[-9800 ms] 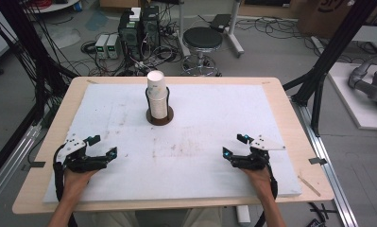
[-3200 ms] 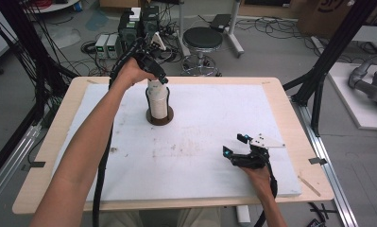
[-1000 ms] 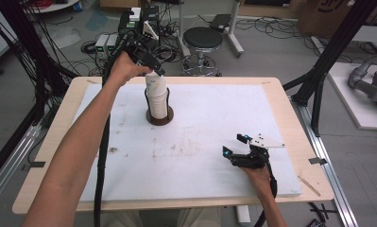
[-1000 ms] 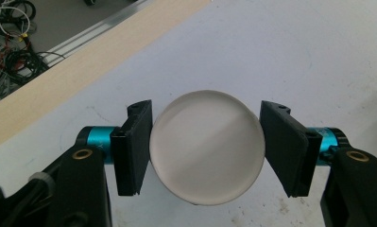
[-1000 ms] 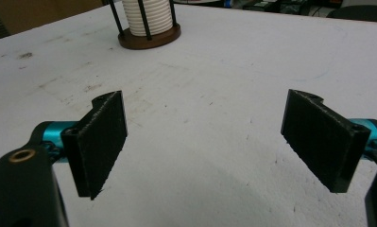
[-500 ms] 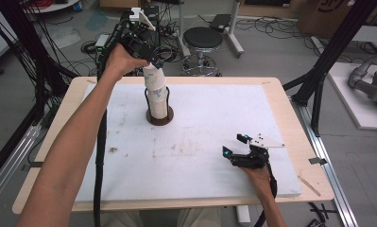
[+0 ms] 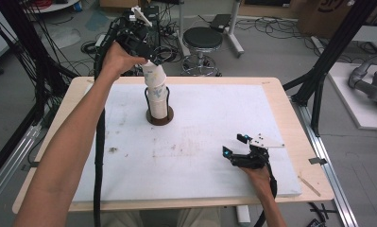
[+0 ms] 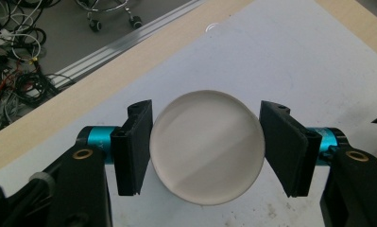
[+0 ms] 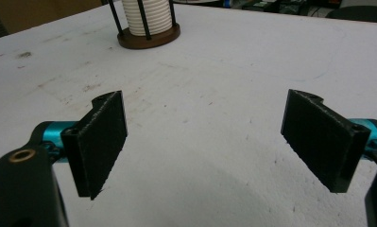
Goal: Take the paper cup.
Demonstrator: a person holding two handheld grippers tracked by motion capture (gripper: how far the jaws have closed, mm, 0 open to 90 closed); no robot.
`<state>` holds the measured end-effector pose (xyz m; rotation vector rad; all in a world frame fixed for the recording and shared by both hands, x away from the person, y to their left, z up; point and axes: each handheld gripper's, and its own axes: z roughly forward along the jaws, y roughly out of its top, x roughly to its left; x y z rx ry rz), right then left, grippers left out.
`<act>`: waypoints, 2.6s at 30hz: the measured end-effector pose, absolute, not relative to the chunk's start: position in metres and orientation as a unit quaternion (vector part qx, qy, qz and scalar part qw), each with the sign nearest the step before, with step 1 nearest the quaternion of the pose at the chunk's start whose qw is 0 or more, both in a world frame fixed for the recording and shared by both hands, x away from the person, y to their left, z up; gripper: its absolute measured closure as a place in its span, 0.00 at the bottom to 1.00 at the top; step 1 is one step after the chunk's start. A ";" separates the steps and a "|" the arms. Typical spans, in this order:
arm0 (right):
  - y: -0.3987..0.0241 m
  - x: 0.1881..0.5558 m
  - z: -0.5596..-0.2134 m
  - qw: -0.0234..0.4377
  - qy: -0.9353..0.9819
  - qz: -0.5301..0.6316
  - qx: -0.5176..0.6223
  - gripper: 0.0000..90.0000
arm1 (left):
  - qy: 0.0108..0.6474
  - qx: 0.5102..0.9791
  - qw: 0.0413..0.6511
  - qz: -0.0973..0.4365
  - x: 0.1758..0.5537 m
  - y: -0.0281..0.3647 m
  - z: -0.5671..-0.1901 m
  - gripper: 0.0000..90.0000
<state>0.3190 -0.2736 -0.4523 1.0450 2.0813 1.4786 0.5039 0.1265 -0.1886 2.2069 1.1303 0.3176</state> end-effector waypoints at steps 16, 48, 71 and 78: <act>-0.273 0.319 -0.452 0.192 0.741 0.525 0.372 0.17 | 0.415 0.832 0.344 0.133 0.482 0.138 -0.170 0.42; -0.274 0.319 -0.452 0.191 0.739 0.526 0.375 0.17 | 0.345 0.814 0.451 0.121 0.409 0.181 -0.183 0.42; -0.274 0.319 -0.452 0.191 0.737 0.526 0.378 0.17 | 0.254 0.801 0.527 0.129 0.361 0.197 -0.222 0.42; -0.274 0.320 -0.452 0.192 0.738 0.525 0.378 0.17 | 0.237 0.796 0.541 0.132 0.349 0.203 -0.239 0.42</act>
